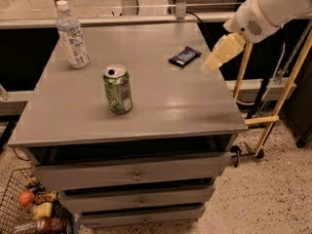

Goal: Pick rxbar blueberry

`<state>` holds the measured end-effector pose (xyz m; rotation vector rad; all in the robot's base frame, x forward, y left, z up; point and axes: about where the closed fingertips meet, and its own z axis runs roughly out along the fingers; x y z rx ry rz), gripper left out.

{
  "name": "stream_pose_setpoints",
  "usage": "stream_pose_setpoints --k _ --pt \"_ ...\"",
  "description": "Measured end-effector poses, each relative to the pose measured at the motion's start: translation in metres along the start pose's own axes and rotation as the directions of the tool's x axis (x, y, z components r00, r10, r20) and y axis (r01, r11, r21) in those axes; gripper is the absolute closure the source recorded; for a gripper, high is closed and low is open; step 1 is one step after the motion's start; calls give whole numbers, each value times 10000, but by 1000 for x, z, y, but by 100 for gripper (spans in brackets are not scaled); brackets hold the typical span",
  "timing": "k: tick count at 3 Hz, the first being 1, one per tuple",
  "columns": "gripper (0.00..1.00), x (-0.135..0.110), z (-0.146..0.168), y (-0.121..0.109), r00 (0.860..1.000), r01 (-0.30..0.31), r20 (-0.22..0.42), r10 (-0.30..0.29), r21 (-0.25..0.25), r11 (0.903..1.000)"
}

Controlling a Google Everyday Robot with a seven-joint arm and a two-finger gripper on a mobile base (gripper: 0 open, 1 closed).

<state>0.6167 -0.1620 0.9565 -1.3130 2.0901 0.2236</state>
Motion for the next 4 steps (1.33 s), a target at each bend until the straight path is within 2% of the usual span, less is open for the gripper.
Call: stream_pose_setpoints --k 1,2,4 --pt "0 -9 3 -12 9969 -697 384 682 404 9967" --pt "0 -6 21 -13 9957 -730 592 709 342 9967" --pt "0 -23 94 -56 9917 87 1278 -170 652 9978"
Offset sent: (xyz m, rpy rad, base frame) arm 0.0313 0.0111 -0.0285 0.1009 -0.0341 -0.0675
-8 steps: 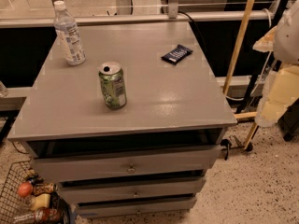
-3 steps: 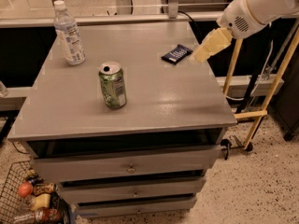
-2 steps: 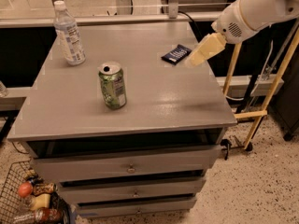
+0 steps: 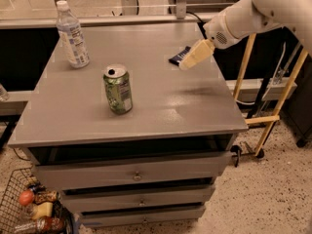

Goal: Pick rxbar blueberry

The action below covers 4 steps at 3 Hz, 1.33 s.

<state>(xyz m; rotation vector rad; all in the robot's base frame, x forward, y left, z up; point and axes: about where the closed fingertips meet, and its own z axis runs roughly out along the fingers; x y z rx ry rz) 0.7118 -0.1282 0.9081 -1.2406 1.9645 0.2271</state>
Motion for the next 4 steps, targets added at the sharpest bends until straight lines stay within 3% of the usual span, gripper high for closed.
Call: stream_pose_setpoints --k 2,4 --pt "0 0 66 -13 9952 -880 414 886 -146 9960" --pt "0 24 104 -26 9743 -2224 419 2211 297 9745"
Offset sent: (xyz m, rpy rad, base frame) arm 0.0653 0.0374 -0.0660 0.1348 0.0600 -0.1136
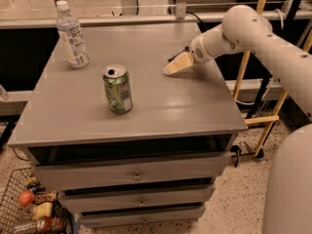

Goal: Pick rxbar blueberry

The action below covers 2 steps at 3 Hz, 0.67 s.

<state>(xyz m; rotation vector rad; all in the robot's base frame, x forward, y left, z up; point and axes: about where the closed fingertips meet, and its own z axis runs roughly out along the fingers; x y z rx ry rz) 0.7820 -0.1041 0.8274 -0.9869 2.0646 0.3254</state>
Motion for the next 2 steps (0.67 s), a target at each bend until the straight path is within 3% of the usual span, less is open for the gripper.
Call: stream_pose_setpoints --k 1,2 --pt "0 2 14 -7 9987 -494 98 494 37 9988" --pt "18 4 23 -13 9961 -871 152 871 -6 9962"
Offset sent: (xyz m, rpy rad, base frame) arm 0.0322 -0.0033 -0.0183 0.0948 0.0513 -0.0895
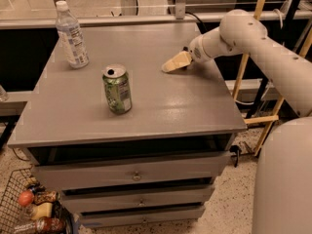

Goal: Pick rxbar blueberry

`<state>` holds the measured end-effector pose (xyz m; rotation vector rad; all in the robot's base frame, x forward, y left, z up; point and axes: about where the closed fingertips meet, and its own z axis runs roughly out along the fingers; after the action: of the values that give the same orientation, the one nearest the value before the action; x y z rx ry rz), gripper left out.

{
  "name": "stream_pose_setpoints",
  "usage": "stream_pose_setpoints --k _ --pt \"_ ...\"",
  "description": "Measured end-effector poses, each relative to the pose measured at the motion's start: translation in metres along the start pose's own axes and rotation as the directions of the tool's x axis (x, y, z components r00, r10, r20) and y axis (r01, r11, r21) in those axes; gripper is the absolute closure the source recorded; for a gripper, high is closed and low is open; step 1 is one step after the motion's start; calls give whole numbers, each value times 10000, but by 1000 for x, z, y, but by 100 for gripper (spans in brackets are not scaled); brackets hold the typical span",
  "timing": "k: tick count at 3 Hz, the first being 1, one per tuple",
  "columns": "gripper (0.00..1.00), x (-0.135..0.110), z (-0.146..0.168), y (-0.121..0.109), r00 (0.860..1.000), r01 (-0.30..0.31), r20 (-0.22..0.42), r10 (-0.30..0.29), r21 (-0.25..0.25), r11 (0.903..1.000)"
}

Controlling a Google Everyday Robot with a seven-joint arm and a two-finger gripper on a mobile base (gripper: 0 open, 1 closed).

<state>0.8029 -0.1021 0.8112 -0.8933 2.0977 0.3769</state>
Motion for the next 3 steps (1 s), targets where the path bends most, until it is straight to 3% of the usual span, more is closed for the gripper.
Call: stream_pose_setpoints --k 3 --pt "88 -10 -8 -1 10000 -2 2 2 -3 10000"
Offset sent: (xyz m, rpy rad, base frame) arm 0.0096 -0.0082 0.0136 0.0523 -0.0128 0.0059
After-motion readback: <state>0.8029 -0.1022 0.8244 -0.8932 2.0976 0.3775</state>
